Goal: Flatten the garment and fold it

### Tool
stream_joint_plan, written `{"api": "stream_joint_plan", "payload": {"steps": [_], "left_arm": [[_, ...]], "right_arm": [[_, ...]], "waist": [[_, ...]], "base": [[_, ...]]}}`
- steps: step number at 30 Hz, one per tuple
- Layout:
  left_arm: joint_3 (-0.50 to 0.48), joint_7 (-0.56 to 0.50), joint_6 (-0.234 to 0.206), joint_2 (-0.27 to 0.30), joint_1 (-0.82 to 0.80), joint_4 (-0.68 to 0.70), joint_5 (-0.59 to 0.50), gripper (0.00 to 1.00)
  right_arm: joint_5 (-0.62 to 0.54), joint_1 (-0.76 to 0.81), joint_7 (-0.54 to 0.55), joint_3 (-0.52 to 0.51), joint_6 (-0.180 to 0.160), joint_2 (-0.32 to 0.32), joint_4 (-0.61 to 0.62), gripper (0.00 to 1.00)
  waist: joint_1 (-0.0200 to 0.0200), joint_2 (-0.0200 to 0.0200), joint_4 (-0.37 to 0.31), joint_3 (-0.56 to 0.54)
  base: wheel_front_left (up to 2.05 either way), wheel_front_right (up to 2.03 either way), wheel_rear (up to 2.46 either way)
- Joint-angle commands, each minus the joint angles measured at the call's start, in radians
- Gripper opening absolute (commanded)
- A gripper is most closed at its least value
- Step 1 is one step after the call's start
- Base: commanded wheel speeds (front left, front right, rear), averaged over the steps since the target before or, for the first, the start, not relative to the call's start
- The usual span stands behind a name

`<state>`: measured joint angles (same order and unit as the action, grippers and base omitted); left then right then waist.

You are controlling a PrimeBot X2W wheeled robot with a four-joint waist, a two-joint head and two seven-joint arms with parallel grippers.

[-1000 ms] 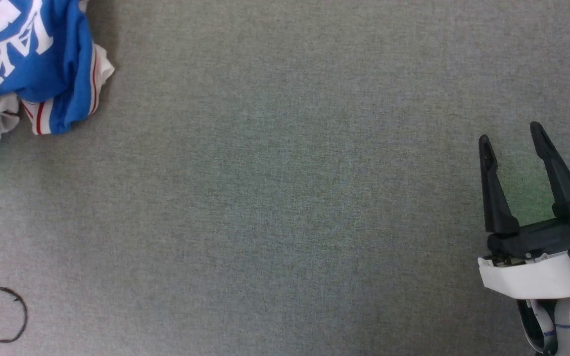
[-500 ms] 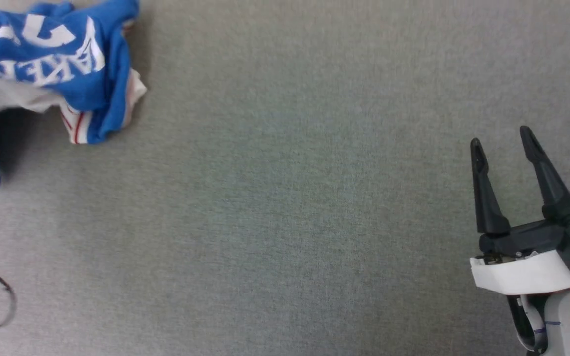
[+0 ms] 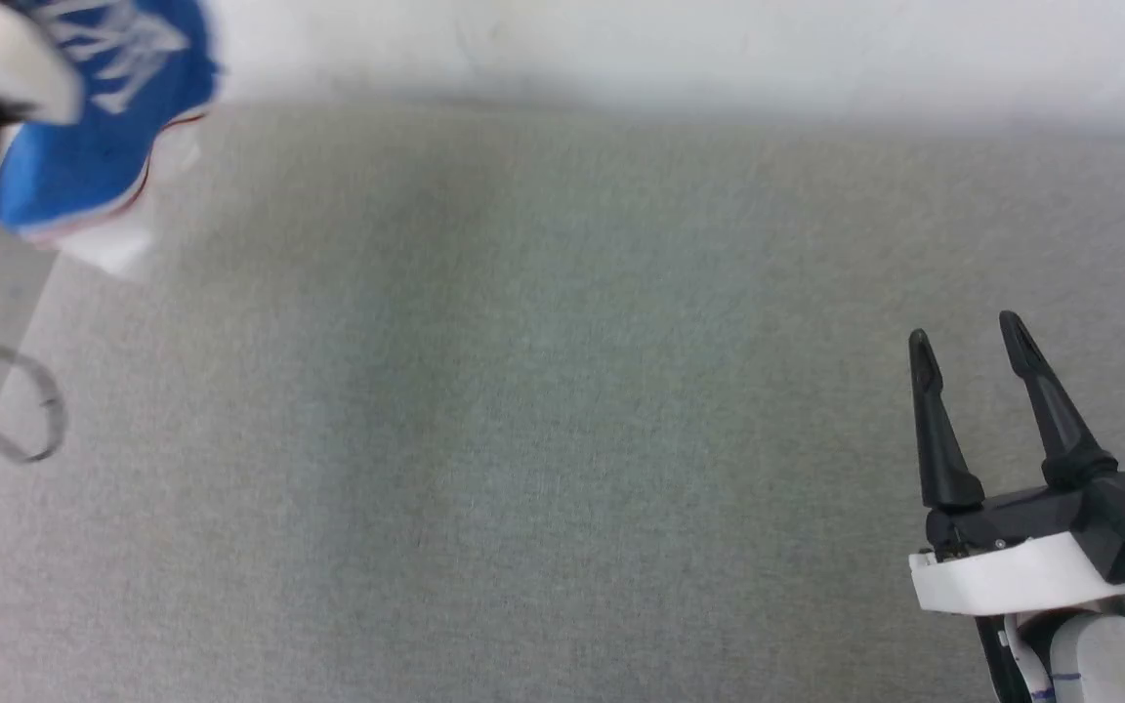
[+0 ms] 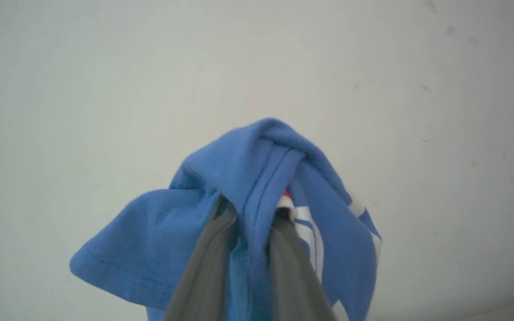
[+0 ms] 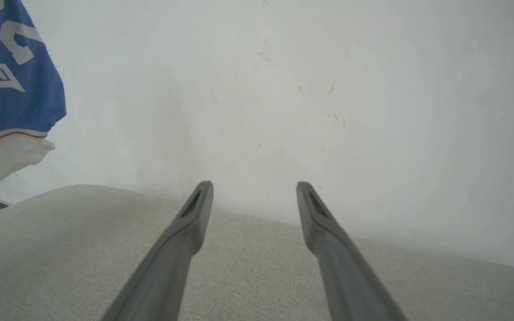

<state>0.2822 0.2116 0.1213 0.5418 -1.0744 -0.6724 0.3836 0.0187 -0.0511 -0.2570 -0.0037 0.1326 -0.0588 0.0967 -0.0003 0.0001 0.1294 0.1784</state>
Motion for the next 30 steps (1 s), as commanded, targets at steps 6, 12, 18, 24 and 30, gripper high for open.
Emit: {"api": "stream_joint_plan", "payload": {"steps": [6, 12, 18, 24, 30], "left_arm": [[0.09, -0.015, 0.003, -0.128, 0.004, 0.172, 0.01, 0.0], [0.155, -0.092, -0.011, -0.26, 0.099, 0.307, 0.069, 0.0], [0.214, -0.248, -0.042, -0.304, 0.317, 0.314, 0.15, 0.0], [0.266, -0.327, -0.043, -0.268, 0.462, 0.188, 0.163, 0.57], [0.281, -0.215, -0.11, -0.238, 0.493, 0.047, 0.087, 1.0]], "right_arm": [[0.005, 0.025, -0.005, -0.001, -0.002, 0.008, 0.004, 1.0], [0.035, 0.026, -0.005, 0.002, -0.002, 0.008, 0.009, 1.0], [0.059, 0.02, -0.005, -0.003, -0.002, 0.008, 0.013, 1.0], [0.065, 0.005, -0.005, 0.009, -0.002, 0.008, 0.0, 1.0], [0.068, -0.01, -0.005, 0.024, -0.002, 0.008, -0.031, 1.0]], "waist": [[0.0003, -0.0001, -0.101, -0.122], [0.0003, -0.0001, -0.189, -0.111], [0.0003, -0.0001, -0.253, -0.067], [0.0003, -0.0001, -0.272, -0.022], [0.0003, -0.0001, -0.25, -0.002]], "base": [[0.0, 0.0, 0.0], [0.0, 0.0, 0.0], [0.0, 0.0, 0.0], [0.0, 0.0, 0.0], [0.0, 0.0, 0.0]]}}
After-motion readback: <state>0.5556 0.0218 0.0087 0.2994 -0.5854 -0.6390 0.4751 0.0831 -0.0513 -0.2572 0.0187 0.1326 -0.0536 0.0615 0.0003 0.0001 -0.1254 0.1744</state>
